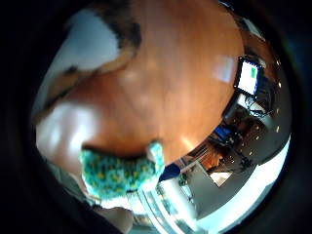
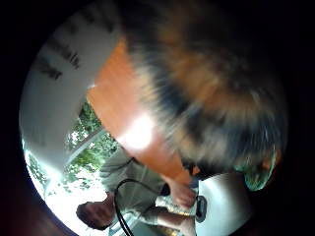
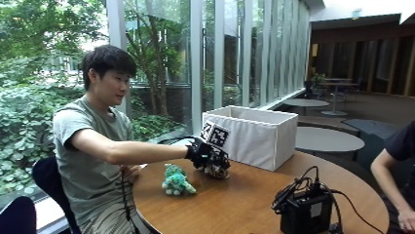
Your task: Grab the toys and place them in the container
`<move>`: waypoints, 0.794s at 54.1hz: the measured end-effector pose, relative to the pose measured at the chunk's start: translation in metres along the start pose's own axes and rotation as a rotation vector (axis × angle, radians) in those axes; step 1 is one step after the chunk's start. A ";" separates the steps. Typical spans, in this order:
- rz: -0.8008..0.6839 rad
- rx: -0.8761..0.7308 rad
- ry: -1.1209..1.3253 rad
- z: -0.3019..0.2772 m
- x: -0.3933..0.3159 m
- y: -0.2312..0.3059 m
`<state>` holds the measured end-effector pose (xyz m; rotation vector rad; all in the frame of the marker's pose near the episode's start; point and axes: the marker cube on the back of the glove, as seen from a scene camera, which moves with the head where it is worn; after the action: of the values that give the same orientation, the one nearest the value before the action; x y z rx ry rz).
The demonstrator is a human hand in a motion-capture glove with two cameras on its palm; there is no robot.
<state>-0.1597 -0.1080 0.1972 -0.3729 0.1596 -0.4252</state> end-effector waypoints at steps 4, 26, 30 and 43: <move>0.045 0.060 0.057 -0.001 0.008 -0.002; 0.091 0.185 0.092 -0.011 0.009 -0.032; 0.094 0.183 0.132 -0.013 0.026 -0.022; 0.116 0.106 0.148 -0.075 0.062 0.034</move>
<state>-0.1085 -0.1303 0.1103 -0.2260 0.3004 -0.3453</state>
